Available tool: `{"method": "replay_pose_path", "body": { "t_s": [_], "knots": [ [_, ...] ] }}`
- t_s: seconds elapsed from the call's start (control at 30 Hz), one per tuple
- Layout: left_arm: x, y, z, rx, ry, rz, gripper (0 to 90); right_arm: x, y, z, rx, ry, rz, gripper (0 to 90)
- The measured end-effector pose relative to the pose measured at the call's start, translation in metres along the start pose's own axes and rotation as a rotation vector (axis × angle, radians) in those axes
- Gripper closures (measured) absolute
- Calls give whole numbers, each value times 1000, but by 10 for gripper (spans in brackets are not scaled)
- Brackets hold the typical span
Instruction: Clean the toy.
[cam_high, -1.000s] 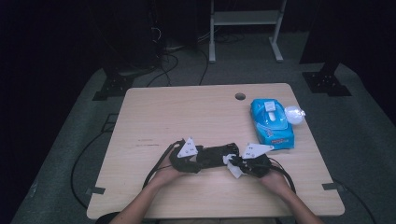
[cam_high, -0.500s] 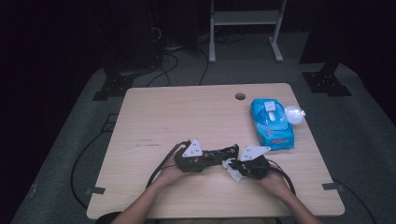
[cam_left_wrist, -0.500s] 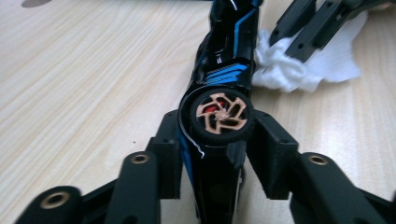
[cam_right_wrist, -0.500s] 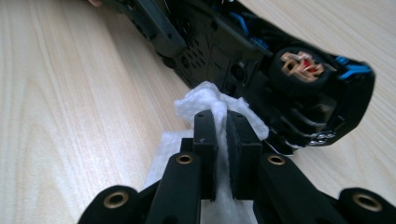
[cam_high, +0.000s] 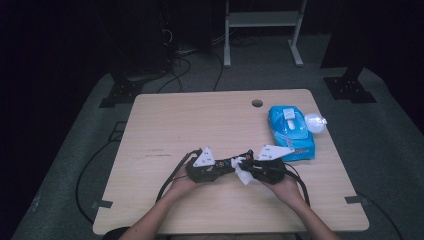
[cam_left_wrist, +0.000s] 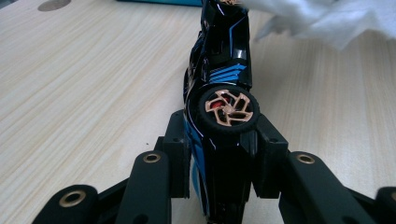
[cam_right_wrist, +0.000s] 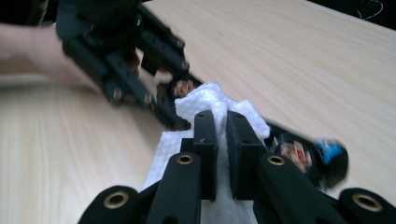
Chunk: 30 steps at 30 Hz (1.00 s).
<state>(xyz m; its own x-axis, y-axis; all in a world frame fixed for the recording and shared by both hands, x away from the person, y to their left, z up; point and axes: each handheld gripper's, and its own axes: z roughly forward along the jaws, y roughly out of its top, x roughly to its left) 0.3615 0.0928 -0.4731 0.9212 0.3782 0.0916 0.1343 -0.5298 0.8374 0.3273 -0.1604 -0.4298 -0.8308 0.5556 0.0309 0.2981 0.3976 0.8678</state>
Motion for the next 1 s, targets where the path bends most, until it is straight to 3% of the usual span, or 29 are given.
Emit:
{"method": "replay_pose_path", "body": {
  "t_s": [0.13,0.17,0.2,0.23,0.4,0.47,0.5,0.57,0.63,0.83,1.0],
  "knots": [
    [1,-1,0,-9,7,-8,644,2,15,17,-4,3,17,825],
    [1,-1,0,-11,6,-11,644,4,25,32,-7,18,29,824],
    [2,-1,0,-9,6,-10,644,4,25,32,-7,18,29,824],
    [3,-1,-1,-5,4,-7,645,7,31,44,-3,33,41,825],
    [5,-2,-4,-5,0,-9,648,10,33,60,35,35,35,825],
    [5,-2,-5,-4,-2,-8,649,9,33,58,36,21,32,825],
    [6,-2,-6,-4,-1,-11,649,5,32,53,39,-13,17,825],
    [5,-2,-5,-5,0,-15,649,3,31,51,50,-36,9,824],
    [5,-2,-5,-5,2,-15,648,-2,29,46,51,-50,31,825],
    [5,-1,-5,3,6,-15,649,11,32,58,26,14,23,825],
    [6,-1,-6,4,6,-14,649,7,30,55,27,6,20,824]
  ]
}}
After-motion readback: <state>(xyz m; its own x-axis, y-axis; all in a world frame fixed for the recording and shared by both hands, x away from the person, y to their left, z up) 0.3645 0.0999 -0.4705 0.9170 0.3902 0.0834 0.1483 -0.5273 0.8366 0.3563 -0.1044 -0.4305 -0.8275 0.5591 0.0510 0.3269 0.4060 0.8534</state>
